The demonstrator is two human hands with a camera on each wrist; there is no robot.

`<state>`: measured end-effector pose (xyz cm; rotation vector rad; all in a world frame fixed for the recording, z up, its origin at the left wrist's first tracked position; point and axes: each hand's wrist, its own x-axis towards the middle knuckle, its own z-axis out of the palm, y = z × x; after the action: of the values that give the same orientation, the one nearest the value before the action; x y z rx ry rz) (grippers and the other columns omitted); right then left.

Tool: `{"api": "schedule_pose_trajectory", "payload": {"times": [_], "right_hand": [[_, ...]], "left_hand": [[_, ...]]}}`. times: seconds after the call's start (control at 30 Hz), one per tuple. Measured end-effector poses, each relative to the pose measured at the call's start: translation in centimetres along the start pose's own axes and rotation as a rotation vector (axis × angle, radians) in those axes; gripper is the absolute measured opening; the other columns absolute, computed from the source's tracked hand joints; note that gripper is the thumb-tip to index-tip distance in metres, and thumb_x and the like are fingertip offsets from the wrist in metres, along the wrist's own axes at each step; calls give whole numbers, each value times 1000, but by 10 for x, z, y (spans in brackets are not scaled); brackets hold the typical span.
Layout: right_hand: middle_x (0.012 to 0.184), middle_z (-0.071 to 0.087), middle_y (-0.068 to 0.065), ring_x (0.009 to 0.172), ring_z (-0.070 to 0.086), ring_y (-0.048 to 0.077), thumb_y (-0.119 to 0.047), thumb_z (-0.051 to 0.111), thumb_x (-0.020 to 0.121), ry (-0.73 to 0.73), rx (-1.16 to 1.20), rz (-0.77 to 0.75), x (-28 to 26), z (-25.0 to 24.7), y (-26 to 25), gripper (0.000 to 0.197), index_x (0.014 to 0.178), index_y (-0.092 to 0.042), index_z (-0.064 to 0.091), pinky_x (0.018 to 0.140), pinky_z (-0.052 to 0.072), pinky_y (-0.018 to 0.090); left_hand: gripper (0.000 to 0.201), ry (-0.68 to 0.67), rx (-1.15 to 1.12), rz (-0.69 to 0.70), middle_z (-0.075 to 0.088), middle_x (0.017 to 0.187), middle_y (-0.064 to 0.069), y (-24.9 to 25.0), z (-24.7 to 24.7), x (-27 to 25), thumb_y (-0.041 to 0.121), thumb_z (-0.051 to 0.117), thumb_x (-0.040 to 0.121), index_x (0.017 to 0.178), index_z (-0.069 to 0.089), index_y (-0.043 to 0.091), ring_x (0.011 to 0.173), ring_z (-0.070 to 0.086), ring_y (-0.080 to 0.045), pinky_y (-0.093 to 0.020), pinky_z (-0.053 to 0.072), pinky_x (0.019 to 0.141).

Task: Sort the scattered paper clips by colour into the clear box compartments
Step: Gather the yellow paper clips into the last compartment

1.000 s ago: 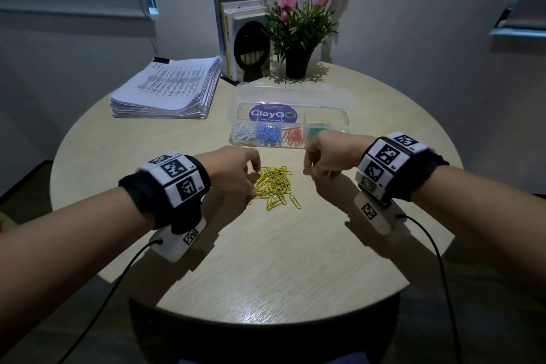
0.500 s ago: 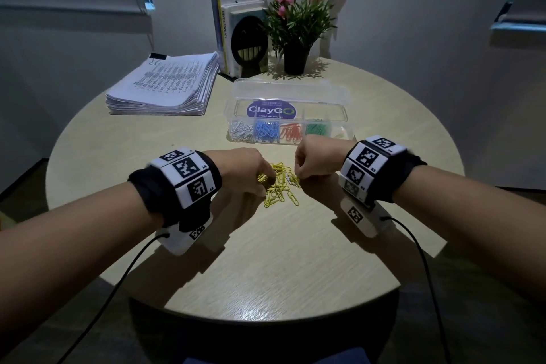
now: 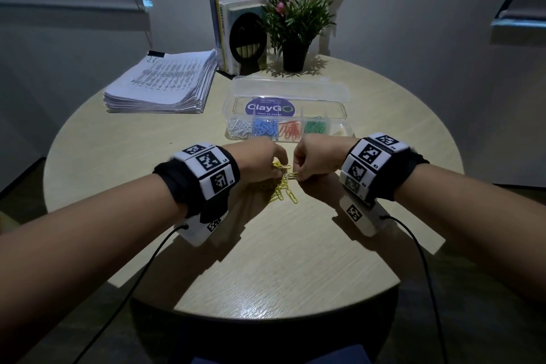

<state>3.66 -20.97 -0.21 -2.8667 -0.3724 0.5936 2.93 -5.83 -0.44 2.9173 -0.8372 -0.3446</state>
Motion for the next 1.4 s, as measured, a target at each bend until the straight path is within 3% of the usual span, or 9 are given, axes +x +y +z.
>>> {"api": "schedule_pose_trajectory", "payload": {"times": [0.13,0.3,0.6,0.7,1.0,1.1,1.17,1.27,1.4], "right_hand": [[74,57,-8,71,52,7,-16,68,85,-22,81,-26,-5,-4,6,6,85,-19,63,59,42,19],[73,58,-4,74,54,11,-12,66,87,-35,202,-10,-5,-5,10,14,76,-19,60,70,48,26],[83,62,3,83,59,18,-11,62,90,-53,294,17,-5,-5,11,13,80,-18,57,84,54,36],[93,67,8,94,64,24,-11,60,92,-60,331,15,-6,-5,10,9,84,-16,59,90,55,42],[100,71,15,100,67,29,-12,67,87,-56,344,47,-7,-5,10,7,81,-13,64,88,55,47],[89,69,9,92,66,26,-15,69,86,-48,281,50,-7,-4,10,10,77,-15,63,89,55,40],[77,63,-1,80,60,17,-15,68,86,-36,234,37,-8,-5,8,8,80,-15,64,78,54,31],[79,60,-7,74,57,8,-12,68,86,-30,222,18,-9,-5,7,9,94,-14,68,70,51,22],[81,60,-7,85,58,12,-14,68,85,-34,133,5,-9,-3,6,12,97,-14,67,76,52,28]], "left_hand": [[30,25,-22,-9,62,114,-3,8,1,7,33,59,91,118,63,20,96,55,-18,-25,41,74],[27,14,-68,-49,64,98,0,12,0,11,31,59,91,111,66,14,84,54,-15,-24,41,69],[26,56,-278,-155,67,100,-1,4,-3,9,31,55,94,106,70,14,87,57,-15,-25,44,71],[22,64,-342,-172,66,92,-1,4,-2,10,30,60,91,100,71,13,82,56,-13,-20,41,59],[16,71,-298,-245,62,89,-2,-3,-3,8,22,59,91,97,69,11,83,55,-14,-20,42,59],[16,76,-335,-239,62,90,-3,-7,-3,5,19,54,94,98,67,10,82,55,-15,-22,44,62],[13,80,-411,-247,59,82,0,-11,-4,3,19,54,93,93,65,11,77,53,-14,-20,42,59],[12,159,-656,-261,60,77,-4,-16,-6,1,16,58,91,87,66,8,69,53,-15,-22,43,57],[14,460,-781,-286,60,74,-5,-28,-24,-1,14,58,91,77,60,12,62,52,-14,-21,42,51]]}}
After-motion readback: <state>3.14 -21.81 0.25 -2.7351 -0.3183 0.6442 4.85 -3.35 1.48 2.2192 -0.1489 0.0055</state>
